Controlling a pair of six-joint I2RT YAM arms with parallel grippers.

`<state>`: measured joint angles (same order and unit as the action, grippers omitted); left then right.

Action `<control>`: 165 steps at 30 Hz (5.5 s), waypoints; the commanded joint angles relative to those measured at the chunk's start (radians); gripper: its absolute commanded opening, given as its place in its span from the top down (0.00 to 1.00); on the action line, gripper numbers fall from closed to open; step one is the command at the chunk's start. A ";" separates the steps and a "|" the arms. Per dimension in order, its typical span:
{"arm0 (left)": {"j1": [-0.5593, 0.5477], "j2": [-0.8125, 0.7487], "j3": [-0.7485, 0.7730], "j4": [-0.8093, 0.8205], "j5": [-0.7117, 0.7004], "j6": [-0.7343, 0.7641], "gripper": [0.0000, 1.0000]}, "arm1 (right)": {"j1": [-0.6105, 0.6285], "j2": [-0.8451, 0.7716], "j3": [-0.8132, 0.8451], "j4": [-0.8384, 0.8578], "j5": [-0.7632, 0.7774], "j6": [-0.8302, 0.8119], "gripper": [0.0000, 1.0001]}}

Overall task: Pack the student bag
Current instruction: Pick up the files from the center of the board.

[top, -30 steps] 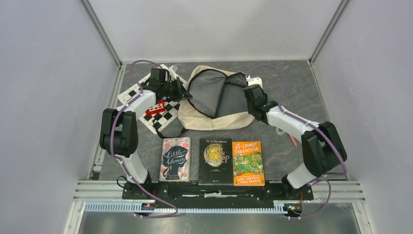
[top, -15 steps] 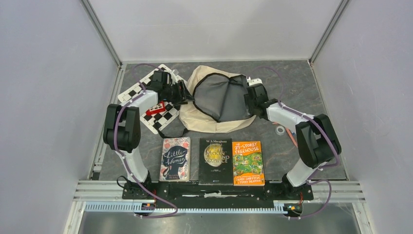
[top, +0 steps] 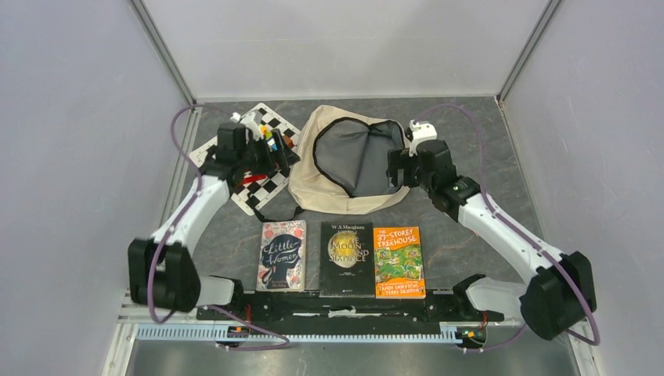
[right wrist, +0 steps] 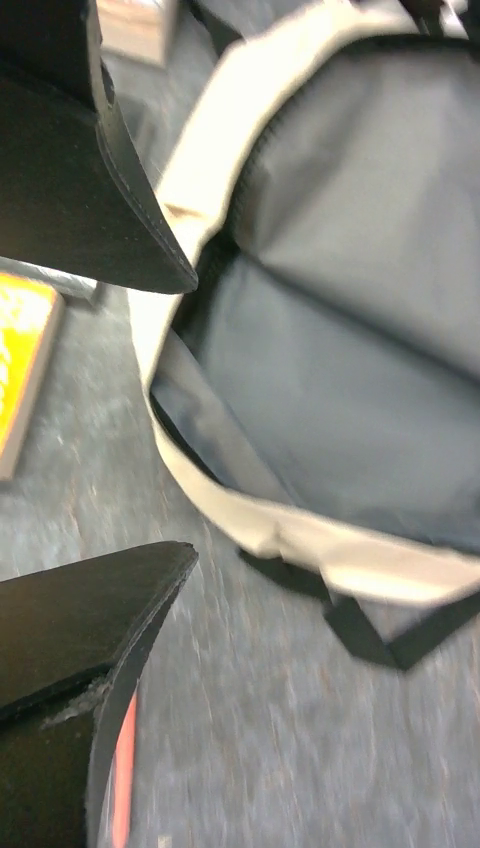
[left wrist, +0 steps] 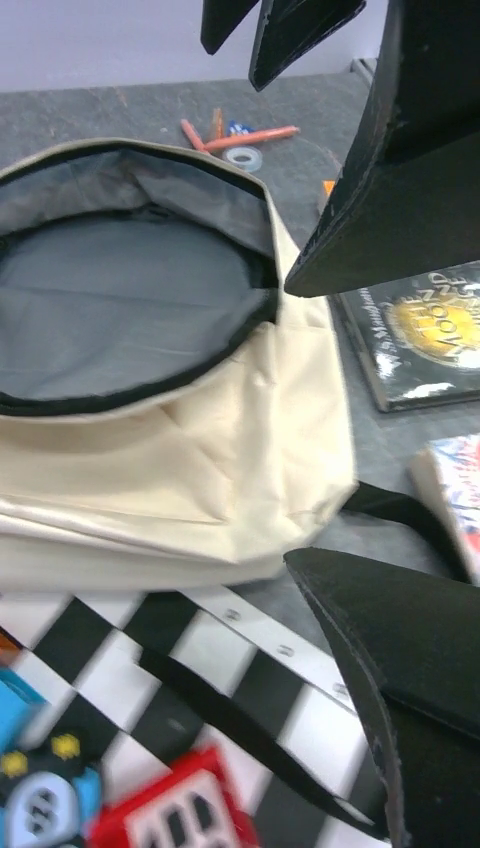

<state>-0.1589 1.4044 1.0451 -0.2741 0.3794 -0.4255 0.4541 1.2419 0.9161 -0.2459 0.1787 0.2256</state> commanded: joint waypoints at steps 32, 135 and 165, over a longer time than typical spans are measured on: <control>0.045 -0.713 -0.706 -0.215 -0.297 -0.360 0.00 | 0.315 -0.070 -0.178 0.160 -0.152 0.227 0.02; -0.301 -0.965 -0.446 -0.442 -0.313 -0.411 0.00 | 0.567 0.130 -0.352 0.913 -0.122 0.571 1.00; -0.288 -0.977 -0.770 0.044 0.071 -0.533 0.49 | 0.543 -0.046 -0.403 0.950 -0.294 0.404 1.00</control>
<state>-0.4530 0.4591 0.3183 -0.3641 0.3912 -0.8852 1.0046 1.2201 0.4812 0.6315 -0.1055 0.6720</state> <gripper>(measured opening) 0.642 0.040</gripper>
